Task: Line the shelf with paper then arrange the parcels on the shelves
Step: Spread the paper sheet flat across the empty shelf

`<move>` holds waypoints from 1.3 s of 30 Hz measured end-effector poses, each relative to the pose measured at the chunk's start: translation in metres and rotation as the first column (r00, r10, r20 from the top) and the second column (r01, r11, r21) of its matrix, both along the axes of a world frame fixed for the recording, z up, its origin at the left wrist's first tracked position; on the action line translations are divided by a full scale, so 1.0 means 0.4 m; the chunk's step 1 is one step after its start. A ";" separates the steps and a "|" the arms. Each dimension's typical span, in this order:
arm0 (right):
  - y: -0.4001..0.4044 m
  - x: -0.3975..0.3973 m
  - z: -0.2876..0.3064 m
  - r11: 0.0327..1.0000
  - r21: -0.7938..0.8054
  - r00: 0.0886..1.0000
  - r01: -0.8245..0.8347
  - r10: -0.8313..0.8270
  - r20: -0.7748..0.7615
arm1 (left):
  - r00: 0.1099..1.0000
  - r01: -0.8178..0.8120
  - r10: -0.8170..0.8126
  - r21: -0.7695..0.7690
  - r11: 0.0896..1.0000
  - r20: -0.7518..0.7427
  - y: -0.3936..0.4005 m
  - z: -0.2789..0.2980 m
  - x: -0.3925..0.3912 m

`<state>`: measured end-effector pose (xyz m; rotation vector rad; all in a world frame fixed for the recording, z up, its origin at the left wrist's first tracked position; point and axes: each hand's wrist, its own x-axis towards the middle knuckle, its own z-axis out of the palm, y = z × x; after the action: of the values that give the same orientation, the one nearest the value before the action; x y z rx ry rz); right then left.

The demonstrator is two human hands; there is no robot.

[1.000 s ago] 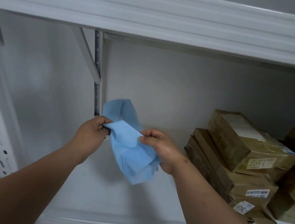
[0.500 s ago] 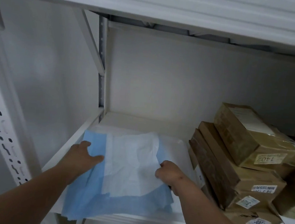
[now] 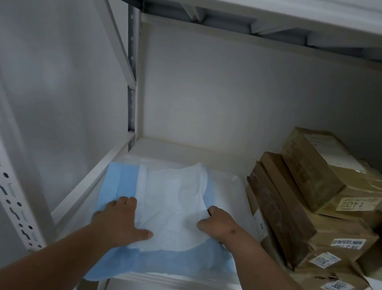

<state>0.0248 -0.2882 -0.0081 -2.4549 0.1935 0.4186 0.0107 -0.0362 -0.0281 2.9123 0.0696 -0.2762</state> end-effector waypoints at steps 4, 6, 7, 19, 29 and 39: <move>-0.012 0.003 0.002 0.998 -0.058 1.000 -0.015 0.016 0.011 | 0.995 -0.054 0.060 -0.087 0.995 0.075 0.002 0.016 0.017; -0.023 0.010 0.000 0.995 -0.097 1.000 -0.017 0.017 -0.008 | 0.992 -0.057 0.070 -0.119 0.991 0.104 0.003 0.038 0.029; -0.029 0.015 -0.003 0.996 -0.089 1.000 0.002 -0.003 -0.018 | 0.992 -0.065 0.075 -0.105 0.992 0.103 0.004 0.051 0.032; 0.014 0.020 0.026 0.977 0.157 0.986 0.142 -0.154 0.066 | 0.911 -0.162 0.365 -0.645 0.747 0.194 0.020 0.075 0.034; -0.081 0.027 -0.023 0.710 0.507 0.844 0.489 -0.532 -0.069 | 0.861 -0.173 0.464 -0.740 0.650 0.207 0.053 0.072 0.036; -0.050 -0.042 0.002 0.876 -0.457 0.971 0.153 -0.046 0.236 | 0.866 -0.241 0.487 -0.763 0.599 0.109 0.072 0.063 0.044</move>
<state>0.0080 -0.3083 -0.0074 -2.9301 0.3650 0.0496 0.0285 -0.0074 -0.0028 2.0183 0.4131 0.2013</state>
